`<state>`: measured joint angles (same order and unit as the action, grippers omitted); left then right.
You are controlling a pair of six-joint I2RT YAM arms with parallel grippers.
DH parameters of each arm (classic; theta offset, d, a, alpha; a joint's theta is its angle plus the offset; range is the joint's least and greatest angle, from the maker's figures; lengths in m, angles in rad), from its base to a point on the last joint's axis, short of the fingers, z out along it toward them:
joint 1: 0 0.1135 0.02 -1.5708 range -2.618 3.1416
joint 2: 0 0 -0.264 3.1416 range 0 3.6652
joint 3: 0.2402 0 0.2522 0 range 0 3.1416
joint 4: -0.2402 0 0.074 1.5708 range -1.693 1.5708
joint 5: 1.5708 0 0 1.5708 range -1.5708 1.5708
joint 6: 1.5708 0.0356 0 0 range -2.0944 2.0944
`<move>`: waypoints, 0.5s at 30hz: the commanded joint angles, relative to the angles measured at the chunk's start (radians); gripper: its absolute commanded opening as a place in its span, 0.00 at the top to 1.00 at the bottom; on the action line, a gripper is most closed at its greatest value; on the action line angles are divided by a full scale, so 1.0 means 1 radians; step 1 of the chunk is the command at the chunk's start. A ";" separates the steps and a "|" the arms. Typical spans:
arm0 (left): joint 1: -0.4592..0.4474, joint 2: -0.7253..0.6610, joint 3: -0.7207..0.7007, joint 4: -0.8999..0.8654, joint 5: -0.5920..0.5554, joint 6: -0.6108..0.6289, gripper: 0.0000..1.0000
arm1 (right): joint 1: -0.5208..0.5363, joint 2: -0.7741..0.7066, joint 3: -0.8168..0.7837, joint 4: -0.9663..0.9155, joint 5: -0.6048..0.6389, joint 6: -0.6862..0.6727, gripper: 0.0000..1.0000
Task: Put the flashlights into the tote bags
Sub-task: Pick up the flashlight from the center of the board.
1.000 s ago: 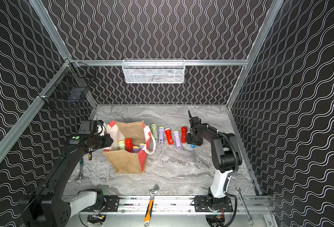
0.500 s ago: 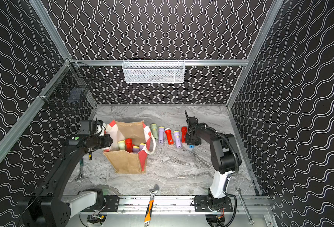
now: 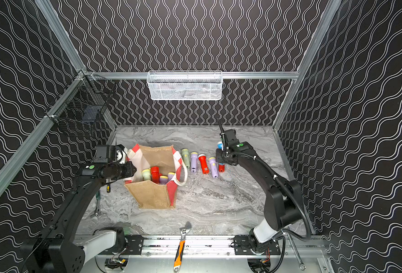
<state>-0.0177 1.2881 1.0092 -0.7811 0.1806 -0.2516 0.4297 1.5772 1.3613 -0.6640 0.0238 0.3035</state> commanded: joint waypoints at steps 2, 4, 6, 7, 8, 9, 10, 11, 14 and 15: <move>0.002 0.000 0.009 0.021 0.017 0.015 0.72 | 0.099 -0.033 0.088 0.031 -0.055 0.056 0.71; 0.002 -0.007 0.010 0.020 0.015 0.014 0.72 | 0.145 -0.030 0.139 0.045 -0.075 0.074 0.71; 0.002 -0.013 0.012 0.018 0.013 0.017 0.72 | 0.202 -0.017 0.206 0.044 -0.049 0.093 0.71; 0.002 -0.016 0.012 0.018 0.012 0.017 0.72 | 0.235 -0.006 0.237 0.039 -0.018 0.094 0.71; 0.003 -0.019 0.012 0.019 0.011 0.017 0.72 | 0.268 0.007 0.274 0.036 0.003 0.090 0.71; 0.002 -0.019 0.012 0.018 0.010 0.017 0.72 | 0.294 0.021 0.304 0.035 0.004 0.089 0.71; 0.003 -0.019 0.012 0.018 0.012 0.017 0.72 | 0.312 0.033 0.322 0.040 -0.005 0.095 0.71; 0.003 -0.019 0.013 0.017 0.011 0.017 0.72 | 0.328 0.046 0.338 0.053 -0.026 0.102 0.71; 0.002 -0.031 0.009 0.014 0.007 0.015 0.73 | 0.371 0.086 0.367 0.083 -0.084 0.121 0.71; 0.002 -0.039 0.007 0.014 0.007 0.013 0.73 | 0.386 0.104 0.380 0.088 -0.108 0.126 0.71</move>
<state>-0.0177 1.2613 1.0145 -0.7811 0.1875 -0.2516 0.7879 1.6531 1.7134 -0.6205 -0.0269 0.3973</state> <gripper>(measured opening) 0.276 0.329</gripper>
